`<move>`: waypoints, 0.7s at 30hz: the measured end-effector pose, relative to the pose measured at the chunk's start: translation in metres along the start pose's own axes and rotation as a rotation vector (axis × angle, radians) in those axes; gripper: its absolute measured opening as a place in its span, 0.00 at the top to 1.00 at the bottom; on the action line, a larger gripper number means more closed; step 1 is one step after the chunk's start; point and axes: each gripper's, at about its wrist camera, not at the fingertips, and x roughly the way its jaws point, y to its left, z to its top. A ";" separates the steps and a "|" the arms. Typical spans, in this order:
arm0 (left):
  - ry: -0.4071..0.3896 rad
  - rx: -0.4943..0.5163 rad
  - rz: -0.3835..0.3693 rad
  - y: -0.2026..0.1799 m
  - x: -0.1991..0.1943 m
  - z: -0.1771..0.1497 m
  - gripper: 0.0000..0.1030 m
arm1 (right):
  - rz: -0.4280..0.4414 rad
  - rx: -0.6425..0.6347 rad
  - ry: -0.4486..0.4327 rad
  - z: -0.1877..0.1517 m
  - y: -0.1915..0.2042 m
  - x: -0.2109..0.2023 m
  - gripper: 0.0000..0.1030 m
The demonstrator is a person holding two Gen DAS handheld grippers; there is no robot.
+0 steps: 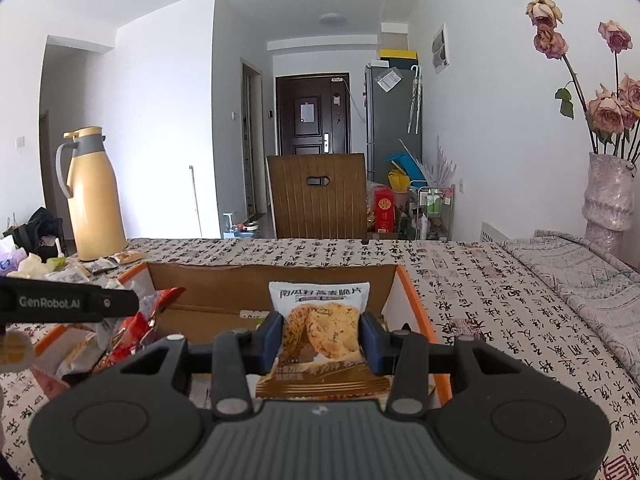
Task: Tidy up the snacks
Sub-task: 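Carry both packets over the box and open both tools to drop them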
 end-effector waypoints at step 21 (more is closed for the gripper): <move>-0.086 -0.008 0.030 -0.003 -0.015 -0.006 0.00 | -0.031 0.051 -0.008 -0.005 -0.009 -0.003 0.00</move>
